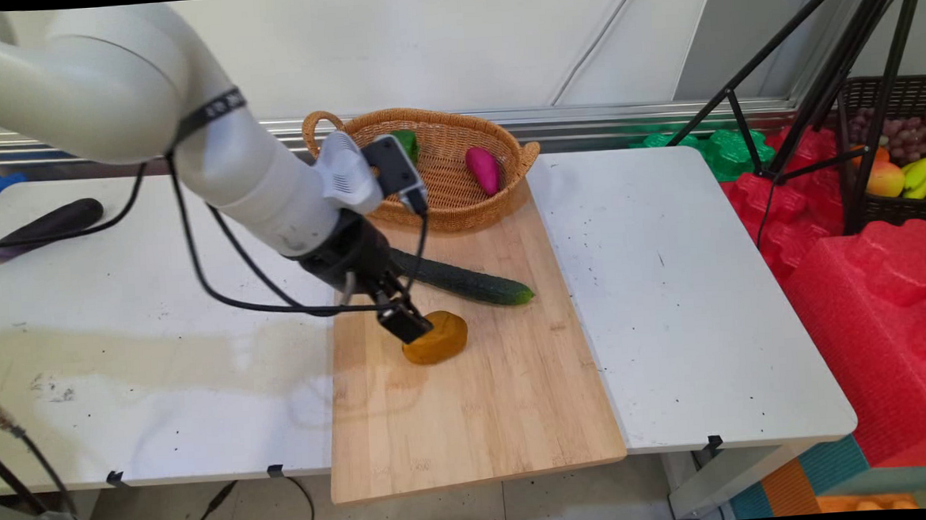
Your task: Pick up the potato from the cutting board
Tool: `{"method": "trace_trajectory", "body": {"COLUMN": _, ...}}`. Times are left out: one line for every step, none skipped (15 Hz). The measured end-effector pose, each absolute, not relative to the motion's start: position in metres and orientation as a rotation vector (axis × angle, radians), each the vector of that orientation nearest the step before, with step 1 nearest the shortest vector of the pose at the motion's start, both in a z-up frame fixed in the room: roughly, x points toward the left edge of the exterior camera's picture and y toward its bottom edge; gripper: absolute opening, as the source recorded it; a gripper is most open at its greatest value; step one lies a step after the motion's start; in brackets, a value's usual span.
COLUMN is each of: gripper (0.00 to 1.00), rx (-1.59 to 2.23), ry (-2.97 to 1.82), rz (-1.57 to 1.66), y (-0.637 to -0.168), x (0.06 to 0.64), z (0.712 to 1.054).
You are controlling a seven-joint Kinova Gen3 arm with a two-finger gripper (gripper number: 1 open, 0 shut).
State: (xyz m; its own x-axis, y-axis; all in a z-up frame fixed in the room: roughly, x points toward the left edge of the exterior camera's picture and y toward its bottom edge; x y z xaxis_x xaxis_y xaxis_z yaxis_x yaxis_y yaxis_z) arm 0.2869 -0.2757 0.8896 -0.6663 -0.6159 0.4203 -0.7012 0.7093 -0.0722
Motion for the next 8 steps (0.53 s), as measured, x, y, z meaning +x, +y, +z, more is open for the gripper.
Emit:
{"method": "trace_trajectory", "body": {"gripper": 1.0, "rx": 1.032, "ry": -2.548, "rz": 0.321, "y": -0.28, "x": 0.282, "z": 0.885}}
{"method": "trace_trajectory", "body": {"gripper": 1.0, "rx": 1.04, "ry": -2.546, "rz": 0.319, "y": -0.283, "x": 0.278, "z": 0.879}}
{"method": "trace_trajectory", "body": {"gripper": 1.0, "rx": 1.047, "ry": -2.544, "rz": 0.318, "y": -0.285, "x": 0.274, "z": 0.875}}
{"method": "trace_trajectory", "body": {"gripper": 1.0, "rx": 1.053, "ry": -2.543, "rz": 0.315, "y": -0.288, "x": 0.271, "z": 0.871}}
{"method": "trace_trajectory", "body": {"gripper": 1.0, "rx": 1.058, "ry": -2.543, "rz": 0.312, "y": -0.289, "x": 0.269, "z": 0.866}}
{"method": "trace_trajectory", "body": {"gripper": 1.0, "rx": 1.064, "ry": -2.545, "rz": 0.307, "y": -0.29, "x": 0.267, "z": 0.861}}
{"method": "trace_trajectory", "body": {"gripper": 1.0, "rx": 1.068, "ry": -2.548, "rz": 0.303, "y": -0.29, "x": 0.266, "z": 0.857}}
{"method": "trace_trajectory", "body": {"gripper": 1.0, "rx": 1.071, "ry": -2.552, "rz": 0.298, "y": -0.291, "x": 0.265, "z": 0.852}}
